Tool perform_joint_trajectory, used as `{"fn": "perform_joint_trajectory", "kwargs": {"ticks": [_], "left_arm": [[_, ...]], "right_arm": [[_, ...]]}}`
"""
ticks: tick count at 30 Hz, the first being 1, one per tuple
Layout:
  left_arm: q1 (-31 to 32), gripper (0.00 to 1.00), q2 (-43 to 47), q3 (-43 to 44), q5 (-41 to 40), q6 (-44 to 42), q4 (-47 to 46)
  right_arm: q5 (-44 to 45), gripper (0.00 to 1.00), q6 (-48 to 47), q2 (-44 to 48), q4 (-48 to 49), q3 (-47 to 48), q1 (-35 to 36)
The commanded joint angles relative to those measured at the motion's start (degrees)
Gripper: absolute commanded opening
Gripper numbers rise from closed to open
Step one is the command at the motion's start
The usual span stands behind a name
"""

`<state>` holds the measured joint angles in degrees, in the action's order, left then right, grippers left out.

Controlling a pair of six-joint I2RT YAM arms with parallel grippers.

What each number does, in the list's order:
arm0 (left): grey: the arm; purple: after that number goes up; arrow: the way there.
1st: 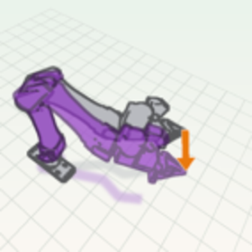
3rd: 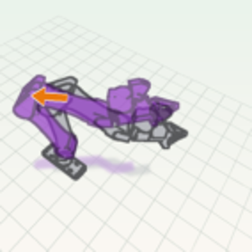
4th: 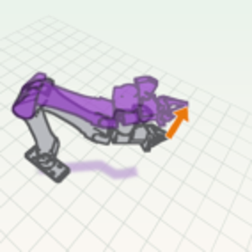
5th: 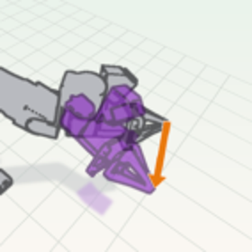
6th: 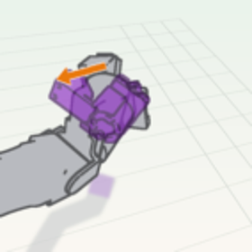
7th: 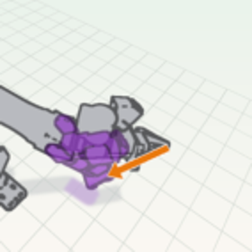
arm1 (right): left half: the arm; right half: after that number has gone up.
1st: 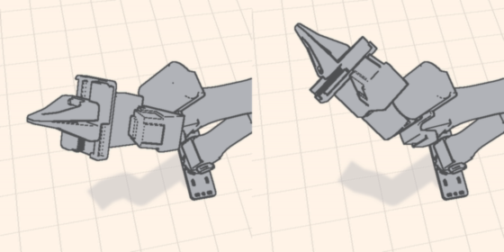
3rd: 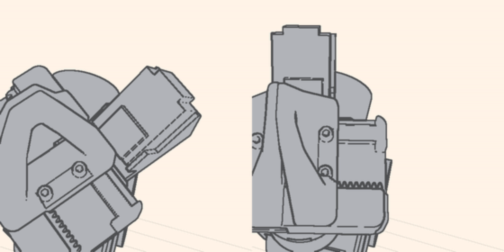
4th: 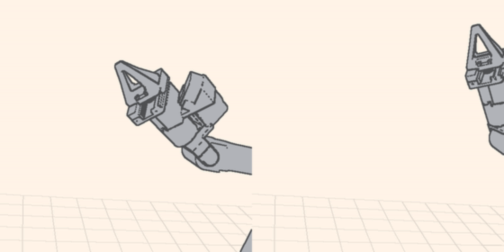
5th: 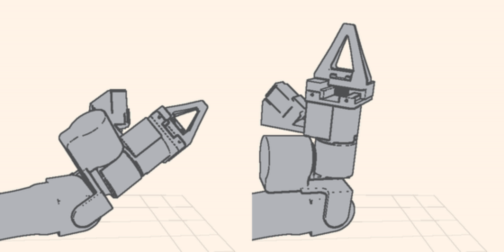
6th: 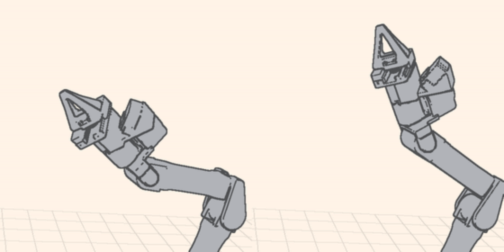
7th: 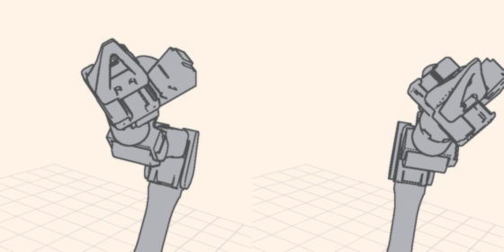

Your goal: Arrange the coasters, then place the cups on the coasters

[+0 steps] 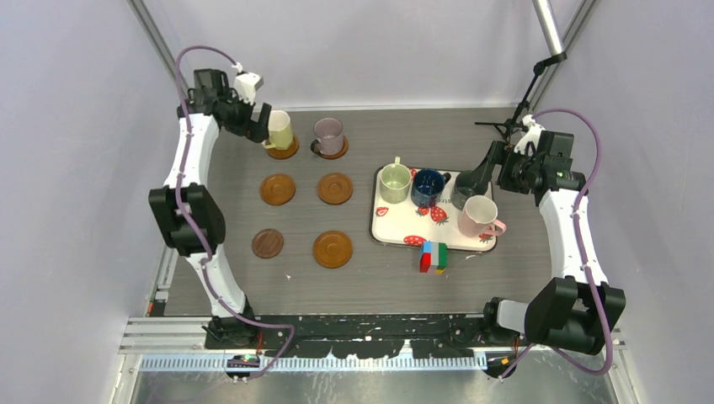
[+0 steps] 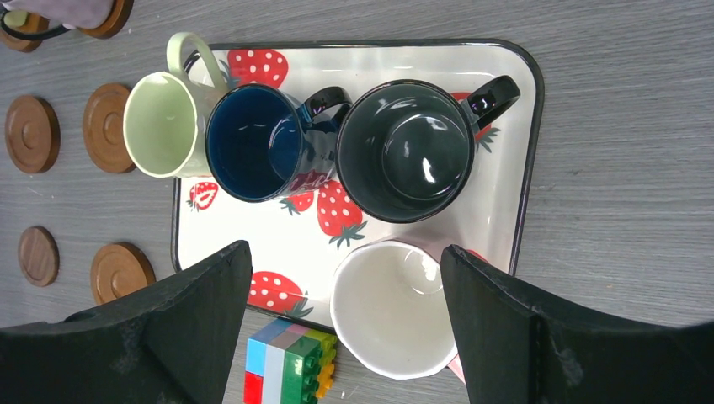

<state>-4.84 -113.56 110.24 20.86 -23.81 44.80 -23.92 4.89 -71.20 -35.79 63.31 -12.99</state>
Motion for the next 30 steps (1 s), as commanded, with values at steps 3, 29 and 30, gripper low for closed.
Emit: {"fn": "perform_joint_trajectory", "kwargs": {"ticks": [3,29,30], "left_arm": [[6.74,0.99,10.02,-5.79,5.15,1.74,3.18],[32.45,0.83,-25.2,30.76,0.04,15.55,-1.35],[32.89,0.84,-26.06,31.58,-0.21,15.55,-1.65]], "right_arm": [[-1.42,0.87,0.21,2.46,0.36,0.84,-0.28],[-3.74,0.87,0.27,2.91,-0.41,-0.87,-0.33],[-3.72,0.87,0.15,2.9,-0.42,-0.98,-0.32]]}}
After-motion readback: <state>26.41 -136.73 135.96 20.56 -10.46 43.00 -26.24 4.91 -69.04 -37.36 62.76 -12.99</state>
